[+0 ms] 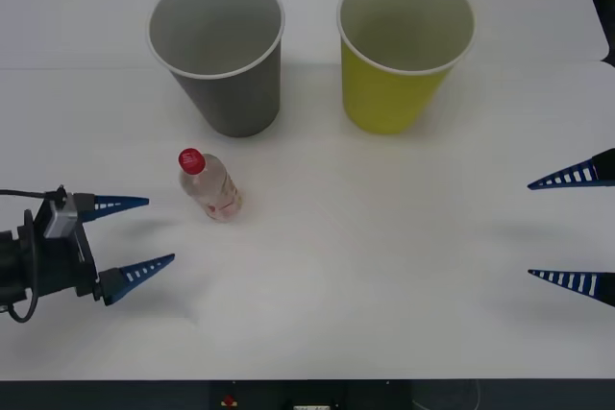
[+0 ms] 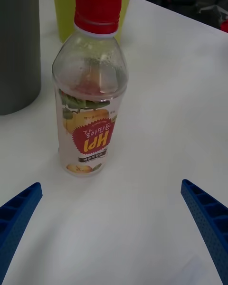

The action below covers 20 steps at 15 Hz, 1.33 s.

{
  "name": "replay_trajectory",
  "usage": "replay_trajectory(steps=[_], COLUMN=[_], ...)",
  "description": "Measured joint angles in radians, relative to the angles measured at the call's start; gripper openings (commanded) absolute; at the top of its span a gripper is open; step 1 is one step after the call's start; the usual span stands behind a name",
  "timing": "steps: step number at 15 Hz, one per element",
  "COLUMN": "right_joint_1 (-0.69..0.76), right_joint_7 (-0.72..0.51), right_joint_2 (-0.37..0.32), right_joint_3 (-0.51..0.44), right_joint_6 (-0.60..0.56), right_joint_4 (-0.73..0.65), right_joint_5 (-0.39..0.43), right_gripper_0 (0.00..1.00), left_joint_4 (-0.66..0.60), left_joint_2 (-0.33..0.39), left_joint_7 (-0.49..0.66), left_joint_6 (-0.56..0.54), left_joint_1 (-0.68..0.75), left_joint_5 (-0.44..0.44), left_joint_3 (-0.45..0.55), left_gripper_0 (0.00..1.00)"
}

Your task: Put the can into the green bin and the plastic bottle into the gray bin

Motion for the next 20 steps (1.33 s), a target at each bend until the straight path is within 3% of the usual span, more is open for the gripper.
replay_trajectory(steps=[3, 11, 20], right_joint_1=[0.0, 0.0, 0.0], right_joint_7=[0.0, 0.0, 0.0], right_joint_2=[0.0, 0.0, 0.0], right_joint_3=[0.0, 0.0, 0.0], right_joint_6=[0.0, 0.0, 0.0], right_joint_4=[0.0, 0.0, 0.0], right_joint_5=[0.0, 0.0, 0.0], right_gripper_0=[1.0, 1.0, 1.0], left_joint_4=[-0.001, 0.0, 0.096], left_joint_2=[-0.008, -0.093, -0.192], left_joint_7=[-0.018, -0.048, -0.05], left_joint_6=[0.116, 0.35, 0.392], left_joint_1=[-0.037, -0.132, -0.248], left_joint_5=[0.044, 0.045, 0.005], left_joint_3=[-0.087, -0.219, -0.265], left_gripper_0=[1.0, 1.0, 1.0])
